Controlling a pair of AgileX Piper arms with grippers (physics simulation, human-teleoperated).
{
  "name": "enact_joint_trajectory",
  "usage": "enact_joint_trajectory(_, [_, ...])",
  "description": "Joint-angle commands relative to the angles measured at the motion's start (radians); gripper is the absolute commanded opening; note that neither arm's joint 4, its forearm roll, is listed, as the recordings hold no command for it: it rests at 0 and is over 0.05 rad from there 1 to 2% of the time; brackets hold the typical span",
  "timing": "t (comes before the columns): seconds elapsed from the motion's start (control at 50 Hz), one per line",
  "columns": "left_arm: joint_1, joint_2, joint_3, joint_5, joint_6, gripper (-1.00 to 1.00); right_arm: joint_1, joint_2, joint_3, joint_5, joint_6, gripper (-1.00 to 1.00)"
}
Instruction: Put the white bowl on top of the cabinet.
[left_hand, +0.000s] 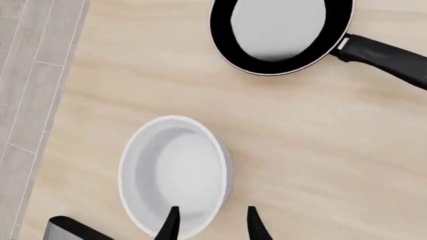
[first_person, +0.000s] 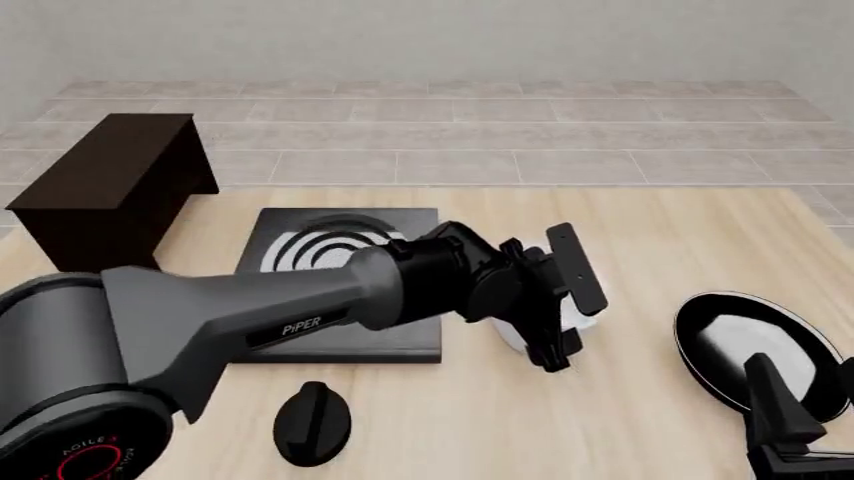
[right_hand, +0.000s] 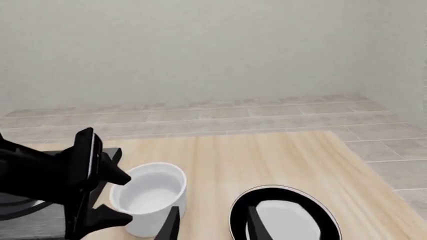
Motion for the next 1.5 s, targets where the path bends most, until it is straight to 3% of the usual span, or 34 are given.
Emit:
enact_joint_trajectory(0.02, [0.018,0.041,-0.031,0.007,0.031,1.0,-0.001,0.001,0.0,0.0,0.001,1.0])
enact_joint_trajectory(0.24, [-0.013,0.05,-0.023,0.008,0.029,1.0,-0.001,0.005,0.0,-0.002,0.003,1.0])
enact_joint_trajectory(0.82, [0.004,0.155,-0.039,0.011,0.014,1.0,-0.005,0.002,0.0,0.0,0.006,1.0])
enact_joint_trajectory(0.86, [0.003,0.167,-0.025,0.012,0.041,1.0,-0.005,0.004,0.0,-0.001,0.007,1.0])
enact_joint_trajectory(1.14, [0.033,0.167,-0.061,0.05,0.046,1.0,-0.007,0.001,0.0,0.0,0.009,1.0])
enact_joint_trajectory(1.28, [-0.003,0.138,-0.038,0.064,0.043,1.0,-0.007,0.001,0.0,0.0,0.009,1.0])
enact_joint_trajectory(1.3, [-0.004,0.131,-0.039,0.064,0.047,-1.0,-0.006,0.001,0.0,0.0,0.009,1.0])
enact_joint_trajectory(1.5, [0.047,0.099,-0.064,0.053,0.135,-1.0,-0.006,0.002,0.0,0.0,0.01,1.0])
